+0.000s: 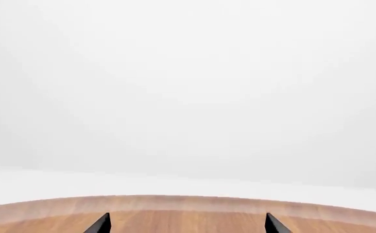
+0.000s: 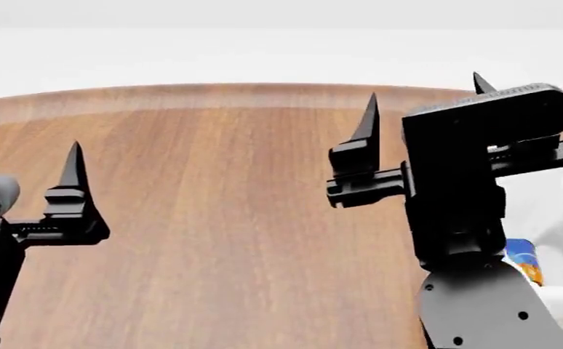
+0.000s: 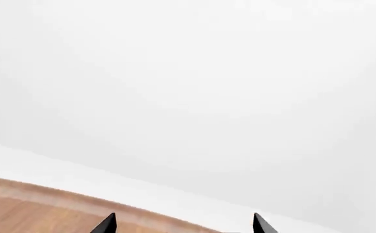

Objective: Pick up the alphabet soup and the cream cheese box, and put them in the basket.

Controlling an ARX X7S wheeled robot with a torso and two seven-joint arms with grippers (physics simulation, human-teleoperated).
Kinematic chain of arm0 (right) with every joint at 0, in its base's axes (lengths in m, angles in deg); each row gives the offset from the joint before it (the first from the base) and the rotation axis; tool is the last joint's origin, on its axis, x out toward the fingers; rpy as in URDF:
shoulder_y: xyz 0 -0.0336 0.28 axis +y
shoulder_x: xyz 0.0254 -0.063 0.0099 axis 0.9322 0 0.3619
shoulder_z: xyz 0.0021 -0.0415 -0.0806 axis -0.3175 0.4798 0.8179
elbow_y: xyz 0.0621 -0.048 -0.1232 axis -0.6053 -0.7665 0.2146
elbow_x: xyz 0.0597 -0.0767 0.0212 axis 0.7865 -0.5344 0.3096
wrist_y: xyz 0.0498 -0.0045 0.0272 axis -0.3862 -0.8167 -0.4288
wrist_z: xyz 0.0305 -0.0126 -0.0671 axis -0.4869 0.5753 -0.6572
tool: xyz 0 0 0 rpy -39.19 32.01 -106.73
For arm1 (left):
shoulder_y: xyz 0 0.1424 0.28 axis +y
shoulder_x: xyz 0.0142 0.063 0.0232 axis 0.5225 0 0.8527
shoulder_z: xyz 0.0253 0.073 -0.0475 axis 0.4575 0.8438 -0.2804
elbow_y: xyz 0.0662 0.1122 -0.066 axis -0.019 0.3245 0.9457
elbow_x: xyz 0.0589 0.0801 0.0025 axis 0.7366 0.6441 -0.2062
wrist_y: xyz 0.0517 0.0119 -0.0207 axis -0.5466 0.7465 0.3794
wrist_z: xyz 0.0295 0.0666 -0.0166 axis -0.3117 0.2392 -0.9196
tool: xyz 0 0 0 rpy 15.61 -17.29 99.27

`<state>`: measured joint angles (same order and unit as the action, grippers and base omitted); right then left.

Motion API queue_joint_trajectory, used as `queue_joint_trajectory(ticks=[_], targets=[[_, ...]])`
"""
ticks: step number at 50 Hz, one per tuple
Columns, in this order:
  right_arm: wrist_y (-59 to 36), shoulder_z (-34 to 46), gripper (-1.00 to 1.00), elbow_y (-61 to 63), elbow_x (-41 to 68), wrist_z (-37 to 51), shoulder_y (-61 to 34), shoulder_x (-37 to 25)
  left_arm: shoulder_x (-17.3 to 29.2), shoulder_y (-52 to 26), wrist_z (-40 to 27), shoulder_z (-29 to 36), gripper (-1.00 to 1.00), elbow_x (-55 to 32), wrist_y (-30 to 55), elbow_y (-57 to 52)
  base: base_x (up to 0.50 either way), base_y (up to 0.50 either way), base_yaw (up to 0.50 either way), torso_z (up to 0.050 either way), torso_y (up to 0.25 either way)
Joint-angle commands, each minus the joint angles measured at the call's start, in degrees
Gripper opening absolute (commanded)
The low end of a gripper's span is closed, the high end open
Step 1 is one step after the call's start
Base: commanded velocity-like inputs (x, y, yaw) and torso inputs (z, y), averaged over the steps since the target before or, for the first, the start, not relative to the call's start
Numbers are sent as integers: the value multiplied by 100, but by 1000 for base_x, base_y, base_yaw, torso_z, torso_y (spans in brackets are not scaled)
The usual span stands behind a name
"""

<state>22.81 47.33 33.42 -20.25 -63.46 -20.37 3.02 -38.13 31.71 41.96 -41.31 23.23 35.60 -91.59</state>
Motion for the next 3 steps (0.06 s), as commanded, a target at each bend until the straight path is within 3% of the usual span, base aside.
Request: queue_joint_trajectory(ticks=[1, 3], targets=[[210, 312, 100, 692, -221, 119, 486, -80, -32, 65, -62, -3, 100, 87, -231, -159, 0, 0, 0, 0, 0], [191, 311, 100, 748, -198, 118, 506, -86, -31, 67, -65, 3, 100, 79, -231, -179, 0, 0, 0, 0, 0]])
